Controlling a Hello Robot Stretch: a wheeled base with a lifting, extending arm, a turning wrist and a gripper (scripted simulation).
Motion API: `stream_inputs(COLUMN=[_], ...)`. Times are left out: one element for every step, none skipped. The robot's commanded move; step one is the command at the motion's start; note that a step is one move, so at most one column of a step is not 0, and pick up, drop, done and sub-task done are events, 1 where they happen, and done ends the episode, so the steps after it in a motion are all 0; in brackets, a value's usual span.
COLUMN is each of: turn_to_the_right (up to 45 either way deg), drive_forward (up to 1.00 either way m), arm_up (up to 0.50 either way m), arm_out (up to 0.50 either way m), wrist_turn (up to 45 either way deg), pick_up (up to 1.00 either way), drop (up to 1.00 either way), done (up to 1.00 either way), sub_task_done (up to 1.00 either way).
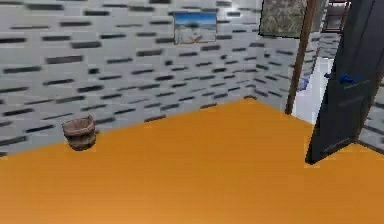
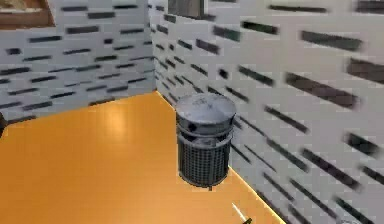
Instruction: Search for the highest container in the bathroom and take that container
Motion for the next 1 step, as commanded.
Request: stream_inputs(turn_to_the_right=[-45.0], drive_forward=[0.00], arm_up=[0.00], arm_out=[0.00], wrist_turn=[0.0], pick_up=[0.00], drop=[0.00], done=[0.00], sub_task_done=[0.00])
